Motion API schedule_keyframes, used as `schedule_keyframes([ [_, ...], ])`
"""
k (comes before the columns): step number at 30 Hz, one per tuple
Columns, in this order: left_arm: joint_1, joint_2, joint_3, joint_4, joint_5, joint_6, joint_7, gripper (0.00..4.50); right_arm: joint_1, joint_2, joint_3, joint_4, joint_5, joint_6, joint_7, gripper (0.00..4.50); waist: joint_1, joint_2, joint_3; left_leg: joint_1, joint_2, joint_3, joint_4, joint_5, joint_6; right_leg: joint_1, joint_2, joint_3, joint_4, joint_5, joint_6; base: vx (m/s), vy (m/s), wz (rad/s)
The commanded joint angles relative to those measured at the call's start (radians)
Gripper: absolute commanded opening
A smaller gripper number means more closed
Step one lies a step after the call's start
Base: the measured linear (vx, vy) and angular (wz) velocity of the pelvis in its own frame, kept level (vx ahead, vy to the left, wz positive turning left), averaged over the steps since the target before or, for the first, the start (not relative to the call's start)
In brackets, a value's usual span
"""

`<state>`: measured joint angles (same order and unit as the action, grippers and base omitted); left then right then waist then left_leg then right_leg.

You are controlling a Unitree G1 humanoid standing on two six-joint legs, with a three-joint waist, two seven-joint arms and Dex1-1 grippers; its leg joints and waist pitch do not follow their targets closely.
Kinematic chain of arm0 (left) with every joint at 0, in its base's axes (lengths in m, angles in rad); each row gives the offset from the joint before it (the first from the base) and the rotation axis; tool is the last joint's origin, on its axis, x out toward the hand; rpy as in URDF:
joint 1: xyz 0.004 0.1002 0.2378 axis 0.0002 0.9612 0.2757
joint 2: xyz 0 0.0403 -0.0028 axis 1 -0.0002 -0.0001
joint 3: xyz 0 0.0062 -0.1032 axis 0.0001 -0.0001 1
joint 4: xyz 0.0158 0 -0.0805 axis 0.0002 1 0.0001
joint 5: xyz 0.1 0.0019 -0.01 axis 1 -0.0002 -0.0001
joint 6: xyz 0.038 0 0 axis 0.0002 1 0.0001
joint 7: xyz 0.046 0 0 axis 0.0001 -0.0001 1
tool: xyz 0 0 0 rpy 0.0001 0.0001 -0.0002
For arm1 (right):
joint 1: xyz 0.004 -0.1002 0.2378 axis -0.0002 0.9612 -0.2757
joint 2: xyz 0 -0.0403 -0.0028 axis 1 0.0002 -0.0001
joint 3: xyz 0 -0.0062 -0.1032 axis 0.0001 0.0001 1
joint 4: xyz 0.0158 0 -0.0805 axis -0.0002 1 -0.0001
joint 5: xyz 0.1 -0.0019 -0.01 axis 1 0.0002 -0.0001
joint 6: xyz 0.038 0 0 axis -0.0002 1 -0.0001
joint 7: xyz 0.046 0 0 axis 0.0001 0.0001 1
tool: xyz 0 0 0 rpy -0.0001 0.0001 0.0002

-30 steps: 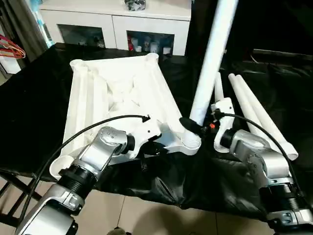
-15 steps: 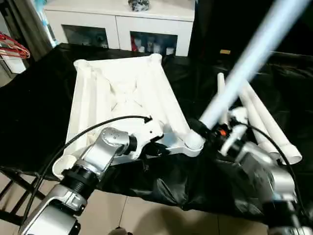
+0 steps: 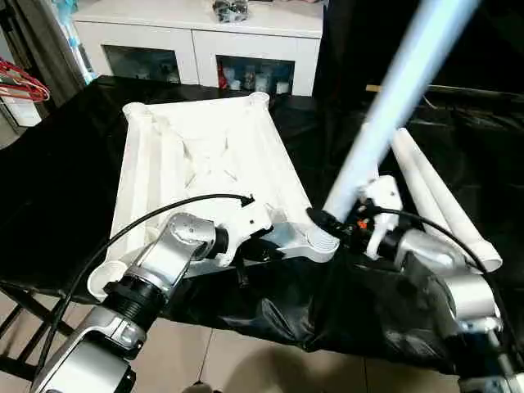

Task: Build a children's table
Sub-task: Insert table leg to table base

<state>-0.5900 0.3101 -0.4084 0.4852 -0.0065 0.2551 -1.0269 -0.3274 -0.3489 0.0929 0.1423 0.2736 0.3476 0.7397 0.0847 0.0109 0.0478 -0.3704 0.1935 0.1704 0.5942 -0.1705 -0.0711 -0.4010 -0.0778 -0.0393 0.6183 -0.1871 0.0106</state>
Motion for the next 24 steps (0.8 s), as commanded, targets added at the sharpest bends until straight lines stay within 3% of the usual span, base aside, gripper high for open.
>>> schedule_keyframes([
  [1,-0.026,0.001,0.018,0.003,-0.009,-0.03,-0.012,0.0,0.021,0.001,0.089,0.074,-0.016,0.042,0.081,1.88,-0.002,-0.011,-0.057,0.007,0.024,-0.005,-0.078,-0.286,0.001,0.04,-0.053,0.034,-0.091,-0.315,-0.169,0.0,0.0,0.0],
  [7,-0.017,0.031,0.007,-0.007,-0.017,-0.066,-0.076,0.0,-0.01,-0.011,0.111,0.158,-0.023,-0.002,0.167,1.88,-0.004,-0.012,-0.061,0.007,0.025,-0.004,-0.078,-0.26,0.012,0.045,-0.052,0.032,-0.084,-0.234,-0.2,0.0,0.0,0.0],
  [15,-0.012,0.088,-0.009,-0.024,-0.022,-0.123,-0.197,0.0,0.007,-0.038,0.166,0.146,-0.007,-0.038,0.342,1.88,0.001,-0.009,-0.059,0.012,0.03,-0.005,-0.083,-0.292,0.013,0.042,-0.053,0.033,-0.085,-0.241,-0.211,0.0,0.0,0.0],
  [18,-0.033,0.093,0.003,0.001,-0.022,-0.129,-0.205,0.0,0.013,-0.046,0.182,0.139,-0.007,-0.052,0.387,1.88,0.003,-0.007,-0.058,0.016,0.032,-0.005,-0.085,-0.315,0.004,0.04,-0.054,0.033,-0.086,-0.252,-0.218,0.0,0.0,0.0],
  [24,-0.073,0.093,0.039,0.057,-0.014,-0.136,-0.173,0.0,0.02,-0.049,0.19,0.144,-0.018,-0.076,0.42,1.88,0.007,-0.011,-0.059,0.016,0.031,-0.005,-0.085,-0.311,0.003,0.041,-0.057,0.034,-0.086,-0.256,-0.219,0.0,0.0,0.0],
])
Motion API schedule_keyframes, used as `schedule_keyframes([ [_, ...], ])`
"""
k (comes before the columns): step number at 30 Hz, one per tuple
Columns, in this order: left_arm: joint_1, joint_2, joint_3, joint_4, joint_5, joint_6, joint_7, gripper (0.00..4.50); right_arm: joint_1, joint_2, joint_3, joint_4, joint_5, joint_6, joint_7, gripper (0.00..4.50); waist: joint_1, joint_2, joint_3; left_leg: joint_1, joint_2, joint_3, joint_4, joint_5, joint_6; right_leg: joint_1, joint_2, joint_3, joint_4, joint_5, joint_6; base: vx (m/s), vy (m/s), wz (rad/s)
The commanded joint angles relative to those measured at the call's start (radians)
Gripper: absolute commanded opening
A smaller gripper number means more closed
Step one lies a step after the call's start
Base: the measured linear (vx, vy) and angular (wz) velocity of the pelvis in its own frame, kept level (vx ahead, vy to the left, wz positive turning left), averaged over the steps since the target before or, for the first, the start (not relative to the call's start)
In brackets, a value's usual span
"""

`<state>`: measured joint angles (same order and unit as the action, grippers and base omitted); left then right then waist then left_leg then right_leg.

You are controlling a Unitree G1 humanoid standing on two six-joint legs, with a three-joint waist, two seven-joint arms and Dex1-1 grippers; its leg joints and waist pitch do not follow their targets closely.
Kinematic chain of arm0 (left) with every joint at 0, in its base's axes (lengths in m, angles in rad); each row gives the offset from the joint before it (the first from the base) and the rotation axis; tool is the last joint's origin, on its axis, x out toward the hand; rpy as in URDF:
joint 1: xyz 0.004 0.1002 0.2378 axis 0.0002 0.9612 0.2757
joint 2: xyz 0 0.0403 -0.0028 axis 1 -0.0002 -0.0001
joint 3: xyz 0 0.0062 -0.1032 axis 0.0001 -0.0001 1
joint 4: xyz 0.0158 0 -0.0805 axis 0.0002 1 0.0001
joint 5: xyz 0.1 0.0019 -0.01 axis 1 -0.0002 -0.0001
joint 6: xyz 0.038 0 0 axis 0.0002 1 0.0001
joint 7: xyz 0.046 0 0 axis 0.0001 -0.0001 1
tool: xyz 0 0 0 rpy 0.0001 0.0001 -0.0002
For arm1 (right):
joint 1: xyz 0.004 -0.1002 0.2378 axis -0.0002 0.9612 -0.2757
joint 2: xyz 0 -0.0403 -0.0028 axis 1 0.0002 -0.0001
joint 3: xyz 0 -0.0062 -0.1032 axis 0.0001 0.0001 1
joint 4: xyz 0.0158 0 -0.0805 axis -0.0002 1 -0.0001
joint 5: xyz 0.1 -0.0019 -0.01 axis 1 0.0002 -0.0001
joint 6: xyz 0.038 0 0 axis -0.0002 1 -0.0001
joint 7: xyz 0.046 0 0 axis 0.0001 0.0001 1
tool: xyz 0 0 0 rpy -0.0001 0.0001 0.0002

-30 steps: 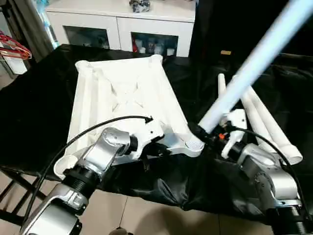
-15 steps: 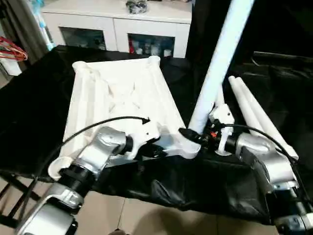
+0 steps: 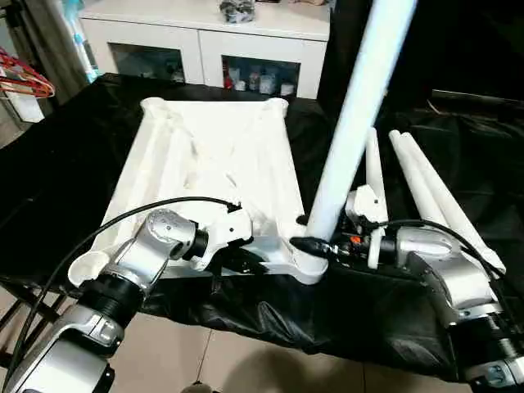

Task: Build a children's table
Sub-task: Insert table leg to table base

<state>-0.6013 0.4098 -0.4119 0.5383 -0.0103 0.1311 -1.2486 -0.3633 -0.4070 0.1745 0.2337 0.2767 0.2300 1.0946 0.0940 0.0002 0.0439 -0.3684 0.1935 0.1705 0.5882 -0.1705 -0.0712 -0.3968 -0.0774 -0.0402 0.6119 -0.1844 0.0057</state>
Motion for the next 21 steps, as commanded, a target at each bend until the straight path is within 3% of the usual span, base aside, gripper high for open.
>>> schedule_keyframes([
  [1,-0.065,-0.009,0.048,0.009,-0.009,-0.01,0.059,0.0,0.053,0.013,0.104,0.06,-0.025,0.035,0.056,1.88,-0.002,-0.001,-0.053,0.013,0.03,-0.005,-0.079,-0.315,0.003,0.037,-0.057,0.035,-0.082,-0.274,-0.212,0.0,0.0,0.0],
  [7,-0.084,-0.045,0.102,0.018,-0.015,0.049,0.16,0.0,-0.016,0.096,0.026,0.187,-0.062,-0.015,-0.124,1.88,-0.011,-0.002,-0.048,0.015,0.03,-0.009,-0.084,-0.366,-0.02,0.03,-0.062,0.033,-0.09,-0.39,-0.19,0.0,0.0,0.0],
  [8,-0.088,-0.051,0.109,0.019,-0.014,0.063,0.177,0.0,-0.03,0.11,0.014,0.208,-0.068,-0.019,-0.157,1.88,-0.013,-0.003,-0.048,0.016,0.028,-0.011,-0.084,-0.377,-0.029,0.029,-0.062,0.031,-0.093,-0.427,-0.177,0.0,0.0,0.0],
  [9,-0.094,-0.057,0.115,0.022,-0.012,0.074,0.197,0.0,-0.047,0.124,0.004,0.231,-0.076,-0.018,-0.196,1.88,-0.019,-0.004,-0.047,0.005,0.026,-0.016,-0.087,-0.37,-0.034,0.036,-0.061,0.028,-0.092,-0.442,-0.162,0.0,0.0,0.0],
  [11,-0.102,-0.07,0.124,0.019,-0.008,0.101,0.235,0.0,-0.072,0.147,-0.008,0.273,-0.091,-0.017,-0.258,1.88,-0.023,-0.005,-0.046,0.011,0.026,-0.016,-0.087,-0.383,-0.035,0.03,-0.061,0.027,-0.098,-0.466,-0.147,0.0,0.0,0.0],
  [12,-0.106,-0.086,0.133,0.008,-0.008,0.129,0.268,0.0,-0.095,0.17,-0.022,0.313,-0.099,-0.013,-0.318,1.88,-0.028,-0.009,-0.048,0.012,0.026,-0.015,-0.085,-0.381,-0.033,0.028,-0.062,0.028,-0.097,-0.457,-0.156,0.0,0.0,0.0],
  [15,-0.112,-0.143,0.145,-0.037,0.001,0.194,0.355,0.0,-0.157,0.235,-0.07,0.433,-0.101,-0.004,-0.464,1.88,-0.038,-0.008,-0.049,0.006,0.024,-0.015,-0.083,-0.352,-0.03,0.031,-0.061,0.028,-0.094,-0.425,-0.17,0.0,0.0,0.0],
  [17,-0.112,-0.154,0.146,-0.044,0.004,0.204,0.371,0.0,-0.165,0.243,-0.073,0.452,-0.106,-0.008,-0.481,1.88,-0.04,-0.003,-0.049,0.007,0.025,-0.013,-0.083,-0.344,-0.024,0.03,-0.057,0.028,-0.093,-0.39,-0.176,0.0,0.0,0.0],
  [21,-0.108,-0.238,0.133,-0.082,0.008,0.253,0.453,0.0,-0.215,0.292,-0.09,0.56,-0.123,-0.003,-0.562,1.88,-0.042,-0.005,-0.053,0.005,0.023,-0.008,-0.078,-0.302,-0.01,0.035,-0.054,0.029,-0.086,-0.288,-0.209,0.0,0.0,0.0],
])
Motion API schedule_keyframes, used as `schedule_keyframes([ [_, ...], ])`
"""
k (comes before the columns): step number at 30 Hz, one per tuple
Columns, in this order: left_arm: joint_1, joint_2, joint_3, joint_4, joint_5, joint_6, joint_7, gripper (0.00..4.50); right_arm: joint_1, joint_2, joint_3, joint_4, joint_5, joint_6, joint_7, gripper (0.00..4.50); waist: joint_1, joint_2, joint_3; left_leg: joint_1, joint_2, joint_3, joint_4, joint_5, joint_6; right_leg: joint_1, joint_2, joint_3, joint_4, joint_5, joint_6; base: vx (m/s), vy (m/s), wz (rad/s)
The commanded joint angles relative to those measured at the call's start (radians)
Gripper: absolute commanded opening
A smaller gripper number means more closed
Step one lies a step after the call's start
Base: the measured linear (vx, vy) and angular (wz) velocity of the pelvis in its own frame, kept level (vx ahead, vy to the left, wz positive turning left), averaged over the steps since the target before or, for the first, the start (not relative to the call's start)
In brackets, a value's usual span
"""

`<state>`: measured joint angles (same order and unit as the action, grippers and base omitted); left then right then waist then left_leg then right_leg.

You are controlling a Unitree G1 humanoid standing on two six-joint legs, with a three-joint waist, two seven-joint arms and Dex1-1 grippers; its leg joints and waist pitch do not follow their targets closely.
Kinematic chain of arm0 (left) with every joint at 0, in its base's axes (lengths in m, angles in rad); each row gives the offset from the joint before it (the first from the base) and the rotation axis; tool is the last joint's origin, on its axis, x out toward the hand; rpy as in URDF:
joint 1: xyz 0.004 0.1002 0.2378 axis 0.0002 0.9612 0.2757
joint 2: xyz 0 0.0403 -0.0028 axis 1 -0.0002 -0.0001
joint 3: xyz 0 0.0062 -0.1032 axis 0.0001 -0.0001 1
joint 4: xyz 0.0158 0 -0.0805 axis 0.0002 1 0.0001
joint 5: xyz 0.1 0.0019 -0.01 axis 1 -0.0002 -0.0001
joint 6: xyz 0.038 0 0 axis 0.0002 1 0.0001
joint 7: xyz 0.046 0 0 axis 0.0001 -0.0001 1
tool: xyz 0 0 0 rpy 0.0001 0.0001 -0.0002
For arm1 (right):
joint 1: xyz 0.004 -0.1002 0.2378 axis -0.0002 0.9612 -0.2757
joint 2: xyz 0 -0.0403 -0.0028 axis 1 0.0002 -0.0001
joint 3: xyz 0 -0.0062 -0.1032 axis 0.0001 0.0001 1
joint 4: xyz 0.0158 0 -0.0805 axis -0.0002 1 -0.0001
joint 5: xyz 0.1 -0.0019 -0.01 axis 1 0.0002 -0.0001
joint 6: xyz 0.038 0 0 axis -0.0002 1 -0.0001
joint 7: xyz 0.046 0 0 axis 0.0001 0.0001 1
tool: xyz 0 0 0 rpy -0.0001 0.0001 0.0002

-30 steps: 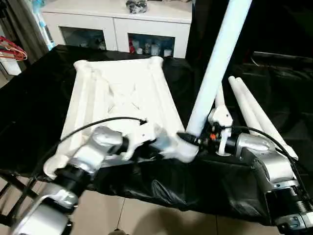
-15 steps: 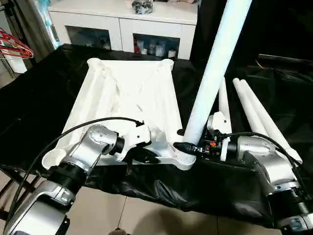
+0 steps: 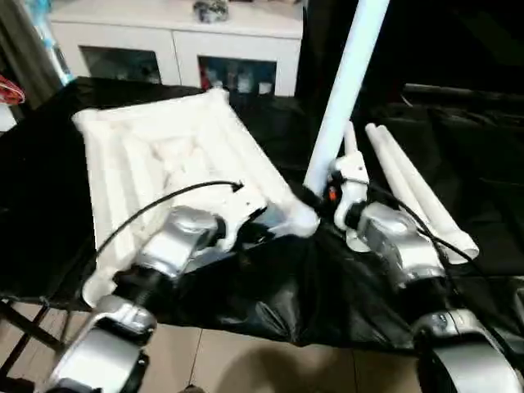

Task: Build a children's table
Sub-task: Insert table leg to table base

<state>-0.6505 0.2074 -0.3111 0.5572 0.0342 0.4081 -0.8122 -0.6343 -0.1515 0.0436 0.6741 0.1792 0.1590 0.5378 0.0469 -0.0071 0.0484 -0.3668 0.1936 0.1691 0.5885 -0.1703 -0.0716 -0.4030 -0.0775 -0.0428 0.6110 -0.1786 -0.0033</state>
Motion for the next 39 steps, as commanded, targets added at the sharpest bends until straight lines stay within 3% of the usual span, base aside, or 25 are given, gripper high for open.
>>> schedule_keyframes([
  [1,-0.057,-0.038,0.03,-0.102,-0.035,-0.023,0.019,0.0,0.056,0.037,0.046,0.122,-0.029,0.065,-0.002,1.88,0.005,0.001,-0.057,0.003,0.022,-0.006,-0.078,-0.3,-0.006,0.043,-0.054,0.031,-0.085,-0.291,-0.2,0.0,0.0,0.0],
  [5,-0.054,-0.058,0.018,-0.109,-0.028,-0.011,0.037,0.0,0.034,0.067,0.044,0.157,-0.037,0.061,-0.018,1.88,0.006,0.002,-0.059,0.002,0.022,-0.004,-0.077,-0.28,0.008,0.044,-0.053,0.032,-0.082,-0.25,-0.209,0.0,0.0,0.0],
  [11,-0.053,-0.055,0.02,-0.12,-0.023,0.002,0.039,0.0,0.006,0.082,0.026,0.187,-0.034,0.049,-0.025,1.88,0.0,0.004,-0.053,0.007,0.024,-0.008,-0.082,-0.351,-0.006,0.037,-0.054,0.03,-0.094,-0.366,-0.181,0.0,0.0,0.0],
  [13,-0.052,-0.049,0.017,-0.122,-0.023,0.0,0.033,0.0,-0.005,0.083,0.01,0.19,-0.026,0.047,-0.022,2.44,-0.003,0.005,-0.053,0.006,0.025,-0.009,-0.084,-0.361,-0.01,0.036,-0.053,0.031,-0.093,-0.358,-0.184,0.0,0.0,0.0],
  [15,-0.052,-0.045,0.013,-0.124,-0.025,-0.001,0.027,0.0,-0.011,0.083,0.002,0.192,-0.022,0.046,-0.012,2.44,-0.005,0.004,-0.054,0.007,0.024,-0.008,-0.083,-0.367,-0.007,0.035,-0.054,0.032,-0.093,-0.353,-0.191,0.0,0.0,0.0],
  [16,-0.052,-0.043,0.009,-0.125,-0.026,-0.007,0.021,0.0,-0.015,0.083,0.0,0.19,-0.019,0.046,-0.003,2.75,-0.004,0.006,-0.056,0.008,0.025,-0.008,-0.082,-0.36,-0.007,0.035,-0.056,0.033,-0.093,-0.342,-0.198,0.0,0.0,0.0],
  [22,-0.048,-0.037,0.006,-0.131,-0.035,-0.03,-0.011,0.0,-0.008,0.065,0.015,0.129,-0.007,0.052,0.099,3.15,0.005,0.008,-0.06,0.001,0.025,-0.001,-0.077,-0.255,0.023,0.047,-0.051,0.032,-0.078,-0.168,-0.234,0.0,0.0,0.0],
  [29,-0.036,-0.005,-0.005,-0.141,-0.049,-0.072,-0.099,0.0,0.023,-0.034,0.066,0.007,-0.016,0.029,0.291,3.73,0.018,0.011,-0.061,0.001,0.027,-0.001,-0.074,-0.217,0.041,0.051,-0.053,0.031,-0.073,-0.132,-0.252,0.0,0.0,0.0],
  [36,-0.018,0.035,-0.019,-0.141,-0.082,-0.13,-0.247,0.0,0.081,-0.149,0.115,-0.13,0.003,0.079,0.514,3.73,0.041,0.012,-0.062,0.003,0.03,0.003,-0.069,-0.189,0.064,0.052,-0.053,0.032,-0.068,-0.082,-0.264,0.0,0.0,0.0],
  [39,-0.011,0.06,-0.033,-0.139,-0.089,-0.159,-0.314,0.0,0.104,-0.188,0.143,-0.145,-0.015,0.082,0.573,3.73,0.046,0.014,-0.06,0.004,0.03,0.003,-0.069,-0.201,0.056,0.051,-0.054,0.031,-0.069,-0.114,-0.262,0.0,0.0,0.0],
])
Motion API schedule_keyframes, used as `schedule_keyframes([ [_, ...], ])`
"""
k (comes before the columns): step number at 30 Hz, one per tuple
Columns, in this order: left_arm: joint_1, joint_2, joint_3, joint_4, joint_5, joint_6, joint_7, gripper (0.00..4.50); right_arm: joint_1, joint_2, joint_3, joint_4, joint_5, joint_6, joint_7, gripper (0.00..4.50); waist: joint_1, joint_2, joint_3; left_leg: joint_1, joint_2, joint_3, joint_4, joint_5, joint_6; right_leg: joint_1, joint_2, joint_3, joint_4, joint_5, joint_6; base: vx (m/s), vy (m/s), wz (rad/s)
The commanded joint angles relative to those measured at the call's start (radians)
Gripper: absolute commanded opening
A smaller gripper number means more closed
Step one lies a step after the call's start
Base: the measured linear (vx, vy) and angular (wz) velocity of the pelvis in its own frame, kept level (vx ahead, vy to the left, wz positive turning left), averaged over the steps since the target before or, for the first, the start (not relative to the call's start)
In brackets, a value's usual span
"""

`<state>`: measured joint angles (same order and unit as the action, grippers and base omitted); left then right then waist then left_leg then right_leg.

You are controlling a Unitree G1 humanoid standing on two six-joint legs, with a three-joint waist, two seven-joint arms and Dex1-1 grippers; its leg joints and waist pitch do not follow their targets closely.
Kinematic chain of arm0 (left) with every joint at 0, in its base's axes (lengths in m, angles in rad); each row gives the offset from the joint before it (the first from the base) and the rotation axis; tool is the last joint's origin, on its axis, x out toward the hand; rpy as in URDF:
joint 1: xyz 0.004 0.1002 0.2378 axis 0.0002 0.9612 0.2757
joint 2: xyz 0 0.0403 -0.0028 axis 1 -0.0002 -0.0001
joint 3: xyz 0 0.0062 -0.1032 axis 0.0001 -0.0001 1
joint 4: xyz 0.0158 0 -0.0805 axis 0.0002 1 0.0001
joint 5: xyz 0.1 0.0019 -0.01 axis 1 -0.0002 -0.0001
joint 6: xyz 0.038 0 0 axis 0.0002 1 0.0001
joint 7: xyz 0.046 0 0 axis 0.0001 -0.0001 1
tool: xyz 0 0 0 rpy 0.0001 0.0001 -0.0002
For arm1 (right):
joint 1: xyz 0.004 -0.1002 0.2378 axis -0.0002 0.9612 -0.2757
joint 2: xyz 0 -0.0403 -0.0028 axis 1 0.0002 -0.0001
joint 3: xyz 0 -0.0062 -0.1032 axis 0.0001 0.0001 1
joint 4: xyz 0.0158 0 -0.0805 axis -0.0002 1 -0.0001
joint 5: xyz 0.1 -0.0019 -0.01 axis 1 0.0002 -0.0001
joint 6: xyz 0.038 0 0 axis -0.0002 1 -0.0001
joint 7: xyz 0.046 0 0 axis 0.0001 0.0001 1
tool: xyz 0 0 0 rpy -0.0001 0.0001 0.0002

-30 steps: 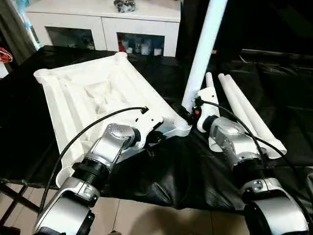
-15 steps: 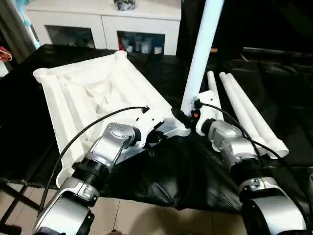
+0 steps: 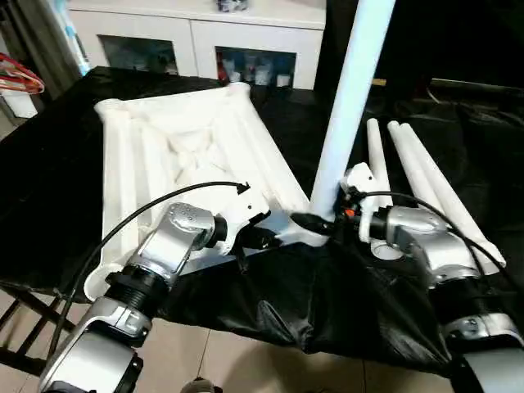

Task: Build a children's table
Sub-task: Insert table leg to table base, then rotate leg to tighten

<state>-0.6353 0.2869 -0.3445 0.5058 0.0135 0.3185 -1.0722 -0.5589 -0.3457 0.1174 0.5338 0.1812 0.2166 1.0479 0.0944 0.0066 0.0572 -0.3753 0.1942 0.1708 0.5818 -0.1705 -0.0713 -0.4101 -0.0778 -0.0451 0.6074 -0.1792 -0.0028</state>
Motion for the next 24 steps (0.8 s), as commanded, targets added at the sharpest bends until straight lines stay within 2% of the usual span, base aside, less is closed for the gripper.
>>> schedule_keyframes([
  [1,-0.023,-0.01,-0.004,-0.09,-0.072,-0.074,-0.079,0.0,0.039,-0.008,0.081,-0.012,-0.02,0.025,0.083,3.73,0.001,0.0,-0.069,0.013,0.03,0.001,-0.063,-0.205,0.054,0.058,-0.054,0.033,-0.067,-0.123,-0.26,0.0,0.0,0.0],
  [5,-0.017,0.016,-0.009,-0.087,-0.082,-0.098,-0.152,0.0,0.076,-0.054,0.116,-0.062,-0.022,0.045,0.156,3.73,0.006,0.002,-0.069,0.013,0.031,0.0,-0.064,-0.217,0.047,0.058,-0.052,0.033,-0.067,-0.133,-0.257,0.0,0.0,0.0],
  [9,-0.015,0.028,-0.006,-0.091,-0.088,-0.095,-0.187,0.0,0.09,-0.07,0.128,-0.079,-0.026,0.061,0.183,3.73,0.009,0.001,-0.069,0.013,0.032,0.0,-0.064,-0.222,0.043,0.057,-0.055,0.033,-0.066,-0.14,-0.261,0.0,0.0,0.0],
  [10,-0.013,0.031,-0.005,-0.092,-0.092,-0.097,-0.198,0.0,0.093,-0.071,0.129,-0.079,-0.027,0.061,0.185,3.49,0.009,0.001,-0.068,0.013,0.031,0.001,-0.064,-0.226,0.042,0.056,-0.054,0.033,-0.067,-0.149,-0.258,0.0,0.0,0.0],
  [15,-0.012,0.043,-0.001,-0.091,-0.1,-0.102,-0.221,0.0,0.098,-0.069,0.13,-0.086,-0.017,0.066,0.186,3.06,0.01,0.002,-0.069,0.014,0.032,0.0,-0.064,-0.23,0.034,0.055,-0.054,0.033,-0.066,-0.161,-0.254,0.0,0.0,0.0],
  [24,-0.008,0.039,0.005,-0.076,-0.089,-0.108,-0.231,0.0,0.118,-0.054,0.132,-0.102,-0.017,0.07,0.172,2.79,0.012,0.004,-0.071,0.014,0.031,0.0,-0.062,-0.218,0.035,0.056,-0.053,0.032,-0.063,-0.135,-0.26,0.0,0.0,0.0],
])
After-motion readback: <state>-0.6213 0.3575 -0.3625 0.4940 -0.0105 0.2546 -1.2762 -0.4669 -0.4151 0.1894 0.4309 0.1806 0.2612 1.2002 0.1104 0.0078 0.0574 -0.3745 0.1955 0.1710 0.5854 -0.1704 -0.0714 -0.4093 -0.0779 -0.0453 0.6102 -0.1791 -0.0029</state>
